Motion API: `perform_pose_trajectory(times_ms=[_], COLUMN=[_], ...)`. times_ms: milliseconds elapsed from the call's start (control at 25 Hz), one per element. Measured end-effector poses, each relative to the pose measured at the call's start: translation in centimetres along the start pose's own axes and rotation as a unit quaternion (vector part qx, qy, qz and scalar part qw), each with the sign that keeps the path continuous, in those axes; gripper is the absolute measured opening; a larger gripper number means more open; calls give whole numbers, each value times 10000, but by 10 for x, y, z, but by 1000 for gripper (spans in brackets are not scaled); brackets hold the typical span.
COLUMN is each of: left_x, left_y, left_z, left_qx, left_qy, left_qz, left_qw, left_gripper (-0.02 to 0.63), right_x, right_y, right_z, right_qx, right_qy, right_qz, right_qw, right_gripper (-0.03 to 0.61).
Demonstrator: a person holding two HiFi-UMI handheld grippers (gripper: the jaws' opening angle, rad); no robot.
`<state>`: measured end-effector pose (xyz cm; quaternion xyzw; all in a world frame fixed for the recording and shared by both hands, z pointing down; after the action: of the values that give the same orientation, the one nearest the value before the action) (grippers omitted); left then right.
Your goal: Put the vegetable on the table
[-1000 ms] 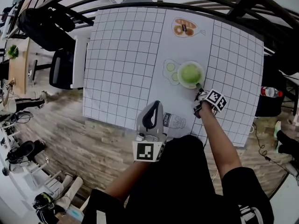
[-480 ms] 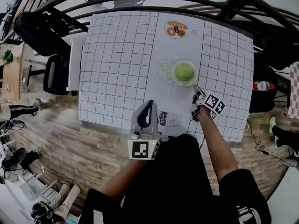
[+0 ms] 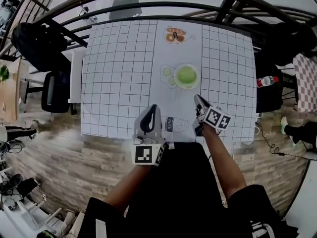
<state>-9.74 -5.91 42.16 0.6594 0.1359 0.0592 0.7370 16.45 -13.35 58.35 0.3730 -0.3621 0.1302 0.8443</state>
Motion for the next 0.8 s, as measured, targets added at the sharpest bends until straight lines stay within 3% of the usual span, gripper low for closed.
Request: perform_pose_trajectory(times_ms=[240,480,800], left_x=[-1,-6,-1], left_y=[-11,-5,21], left_z=[-22,-47,-91], left_qx=[96,188,-16], left_qy=[243,623,1153], left_qz=[46,-109,-403], left_qw=[9996,9978,9925], left_gripper=[8,8,8], right_x=[-55,-118,-154], right_y=[9,27,87], right_z=[-44,-79,-123], right_qx=[276,589,899], right_qy=[-60,7,248], right_qz=[-591,-1793,-2022], right_qw=[9979,9820,9749], right_gripper=[-3,-3,-3])
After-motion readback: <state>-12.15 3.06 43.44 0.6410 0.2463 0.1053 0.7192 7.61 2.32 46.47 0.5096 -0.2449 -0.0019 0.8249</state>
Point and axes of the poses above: the fingertips, and each gripper's own axes: z forward along the fingers, x to its right, y out of its underside, the point moved 10 cm from there along -z, backward along the fingers, and after that the axes turned 4 degrees about x, right-handed, at the moved point
